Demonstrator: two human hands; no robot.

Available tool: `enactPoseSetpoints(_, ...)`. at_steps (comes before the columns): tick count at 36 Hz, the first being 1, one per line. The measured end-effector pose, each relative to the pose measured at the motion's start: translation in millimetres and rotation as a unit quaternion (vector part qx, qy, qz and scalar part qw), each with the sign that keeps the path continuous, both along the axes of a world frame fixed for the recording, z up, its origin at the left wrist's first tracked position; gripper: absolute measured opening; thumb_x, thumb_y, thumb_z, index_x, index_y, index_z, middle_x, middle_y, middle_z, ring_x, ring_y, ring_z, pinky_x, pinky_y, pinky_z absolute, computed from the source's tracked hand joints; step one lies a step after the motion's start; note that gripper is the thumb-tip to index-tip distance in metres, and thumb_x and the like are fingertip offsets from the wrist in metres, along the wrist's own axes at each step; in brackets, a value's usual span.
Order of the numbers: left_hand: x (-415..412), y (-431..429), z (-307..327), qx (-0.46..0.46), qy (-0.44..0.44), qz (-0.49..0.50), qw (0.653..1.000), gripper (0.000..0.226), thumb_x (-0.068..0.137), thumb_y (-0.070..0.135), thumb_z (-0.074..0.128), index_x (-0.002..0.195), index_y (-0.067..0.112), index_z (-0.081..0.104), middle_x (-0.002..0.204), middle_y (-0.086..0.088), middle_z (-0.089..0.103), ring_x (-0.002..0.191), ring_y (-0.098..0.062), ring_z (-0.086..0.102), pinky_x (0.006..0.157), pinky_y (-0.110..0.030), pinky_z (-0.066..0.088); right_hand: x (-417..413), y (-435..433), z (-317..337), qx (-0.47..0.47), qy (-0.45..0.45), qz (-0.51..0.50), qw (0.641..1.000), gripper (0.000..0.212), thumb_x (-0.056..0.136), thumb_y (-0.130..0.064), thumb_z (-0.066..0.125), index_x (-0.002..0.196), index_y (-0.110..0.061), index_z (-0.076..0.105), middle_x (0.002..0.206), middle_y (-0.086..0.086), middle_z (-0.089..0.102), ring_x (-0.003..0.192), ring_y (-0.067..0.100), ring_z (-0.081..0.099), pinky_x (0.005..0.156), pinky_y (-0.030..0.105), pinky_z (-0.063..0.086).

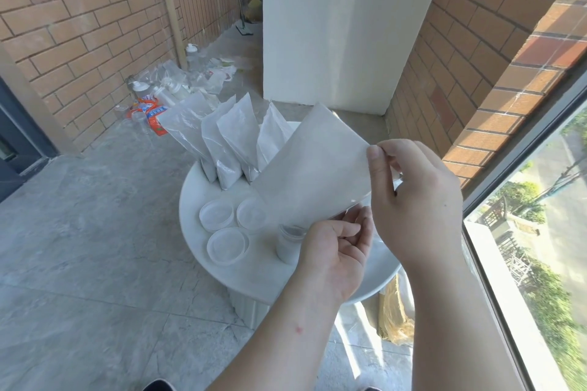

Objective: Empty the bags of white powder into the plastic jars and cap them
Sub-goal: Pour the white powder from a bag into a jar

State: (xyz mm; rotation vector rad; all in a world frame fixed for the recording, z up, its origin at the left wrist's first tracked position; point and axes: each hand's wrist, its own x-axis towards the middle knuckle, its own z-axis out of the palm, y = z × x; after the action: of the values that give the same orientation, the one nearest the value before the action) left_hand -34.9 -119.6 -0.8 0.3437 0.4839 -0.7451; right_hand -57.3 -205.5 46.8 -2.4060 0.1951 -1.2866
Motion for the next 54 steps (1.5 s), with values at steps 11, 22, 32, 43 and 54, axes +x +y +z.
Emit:
enactPoseSetpoints(11, 0.1, 0.5, 0.3, 0.014, 0.0, -0.008, 1.0, 0.038, 0.083, -0.023, 0.033, 0.094, -0.004, 0.064, 0.081, -0.012, 0.072, 0.061, -0.02, 0.071, 0.073, -0.029, 0.059, 1.1, 2.2, -2.1, -0.01, -0.009, 0.008, 1.0, 0.027, 0.103, -0.027, 0.052, 0.089, -0.011, 0.067, 0.079, 0.002, 0.062, 0.07, 0.028, 0.059, 0.058, 0.046, 0.048)
enactPoseSetpoints(22, 0.4, 0.1, 0.4, 0.014, 0.002, -0.002, 1.0, 0.037, 0.084, -0.024, 0.032, 0.089, -0.005, 0.064, 0.081, -0.013, 0.071, 0.062, -0.022, 0.072, 0.088, -0.033, 0.055, -0.9, 2.9, 0.8, -0.019, -0.019, 0.008, 1.0, 0.026, 0.103, -0.026, 0.052, 0.09, -0.009, 0.067, 0.079, 0.002, 0.062, 0.071, 0.027, 0.058, 0.06, 0.046, 0.048)
enactPoseSetpoints(32, 0.4, -0.6, -0.7, 0.009, -0.007, -0.002, 1.0, 0.042, 0.083, -0.025, 0.03, 0.093, -0.003, 0.065, 0.085, -0.012, 0.07, 0.06, -0.019, 0.071, 0.081, -0.029, 0.057, -1.1, 4.2, 3.7, -0.028, -0.021, -0.004, 0.999, 0.026, 0.103, -0.026, 0.052, 0.089, -0.01, 0.067, 0.079, 0.003, 0.062, 0.071, 0.03, 0.059, 0.059, 0.048, 0.048)
enactPoseSetpoints(43, -2.0, 0.1, 4.2, 0.031, -0.011, -0.008, 0.999, 0.048, 0.083, -0.025, 0.029, 0.109, 0.0, 0.061, 0.074, -0.006, 0.071, 0.05, -0.013, 0.066, 0.046, -0.018, 0.05, 1.7, 7.4, 0.6, -0.03, 0.016, 0.001, 0.999, 0.026, 0.102, -0.027, 0.053, 0.086, -0.011, 0.065, 0.08, 0.002, 0.062, 0.07, 0.031, 0.059, 0.057, 0.047, 0.048)
enactPoseSetpoints(54, -2.7, 0.4, 6.6, 0.047, -0.007, 0.0, 0.999, 0.057, 0.084, -0.025, 0.027, 0.127, -0.002, 0.057, 0.07, -0.004, 0.072, 0.045, -0.013, 0.064, 0.041, -0.016, 0.046, -1.1, 8.9, -0.5, -0.043, -0.021, 0.015, 0.999, 0.025, 0.103, -0.023, 0.055, 0.088, -0.008, 0.068, 0.079, 0.004, 0.063, 0.069, 0.028, 0.058, 0.056, 0.044, 0.046)
